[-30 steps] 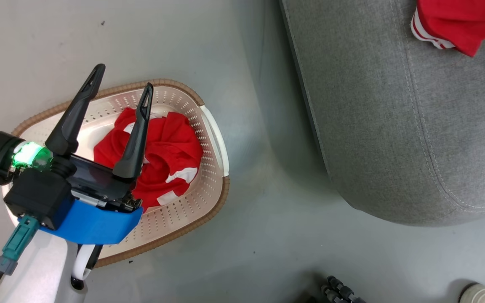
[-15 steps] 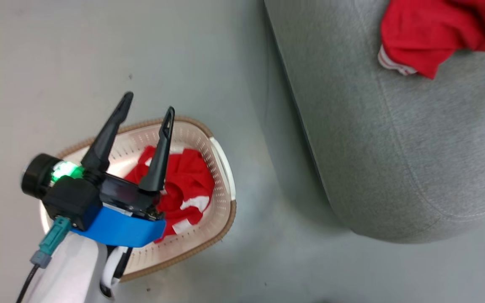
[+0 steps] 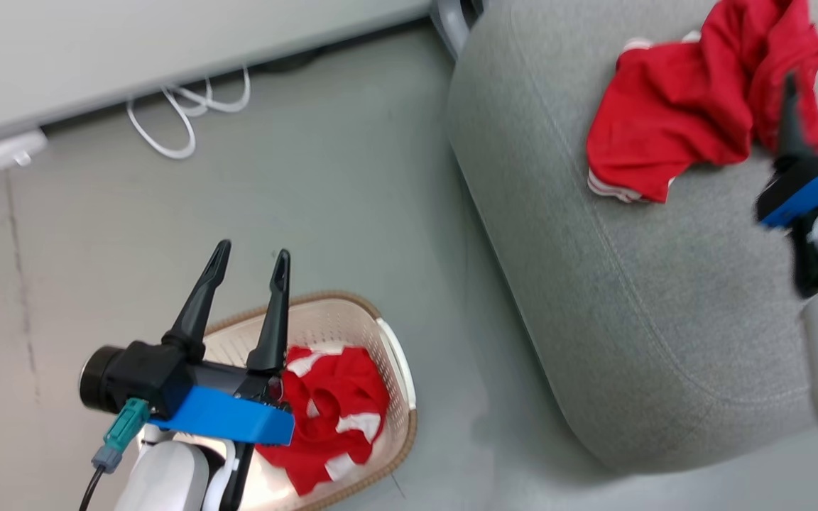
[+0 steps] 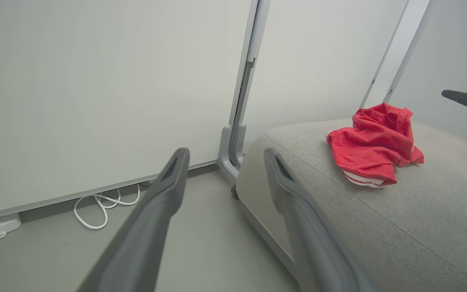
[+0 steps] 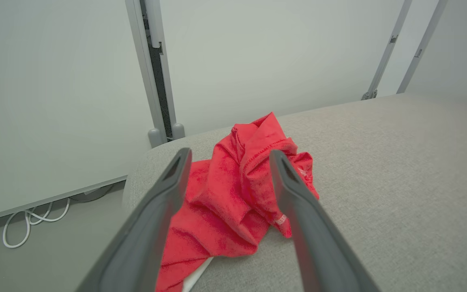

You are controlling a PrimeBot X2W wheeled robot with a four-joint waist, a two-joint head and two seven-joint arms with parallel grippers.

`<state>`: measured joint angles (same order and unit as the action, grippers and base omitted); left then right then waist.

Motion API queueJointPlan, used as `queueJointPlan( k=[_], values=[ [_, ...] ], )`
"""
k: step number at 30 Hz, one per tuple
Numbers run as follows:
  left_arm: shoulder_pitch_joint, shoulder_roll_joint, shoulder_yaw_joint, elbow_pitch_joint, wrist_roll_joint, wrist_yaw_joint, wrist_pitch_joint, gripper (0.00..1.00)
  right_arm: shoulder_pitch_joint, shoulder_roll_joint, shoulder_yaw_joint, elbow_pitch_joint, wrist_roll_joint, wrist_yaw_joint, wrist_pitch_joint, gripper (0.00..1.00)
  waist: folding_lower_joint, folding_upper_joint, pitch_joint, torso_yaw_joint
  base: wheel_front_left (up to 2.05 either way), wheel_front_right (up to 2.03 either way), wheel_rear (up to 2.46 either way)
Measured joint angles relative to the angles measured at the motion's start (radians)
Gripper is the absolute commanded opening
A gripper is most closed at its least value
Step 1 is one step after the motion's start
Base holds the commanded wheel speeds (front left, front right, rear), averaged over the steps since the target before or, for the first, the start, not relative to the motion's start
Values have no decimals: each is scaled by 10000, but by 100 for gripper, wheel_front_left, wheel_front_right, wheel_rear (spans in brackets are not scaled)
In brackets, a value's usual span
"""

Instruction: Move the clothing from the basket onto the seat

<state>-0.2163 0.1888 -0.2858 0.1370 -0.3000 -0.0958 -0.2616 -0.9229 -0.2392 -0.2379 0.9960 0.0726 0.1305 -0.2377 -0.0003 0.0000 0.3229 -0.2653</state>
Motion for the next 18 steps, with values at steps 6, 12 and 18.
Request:
queueJointPlan(
  k=[6,12,18],
  values=[
    [448,-414,543,290,-50,75,0,100,1717,403,894,-1279,546,0,-163,100,0,0,-1005,239,0,0,0],
    [925,-717,1060,619,36,71,-2,100,3731,677,1243,-3233,761,2,-205,100,0,0,-1689,749,0,0,0],
    [1325,-932,1647,865,150,82,-2,100,5710,1371,920,-5233,268,2,-211,100,1,1,-2158,1305,0,0,0]
  ],
)
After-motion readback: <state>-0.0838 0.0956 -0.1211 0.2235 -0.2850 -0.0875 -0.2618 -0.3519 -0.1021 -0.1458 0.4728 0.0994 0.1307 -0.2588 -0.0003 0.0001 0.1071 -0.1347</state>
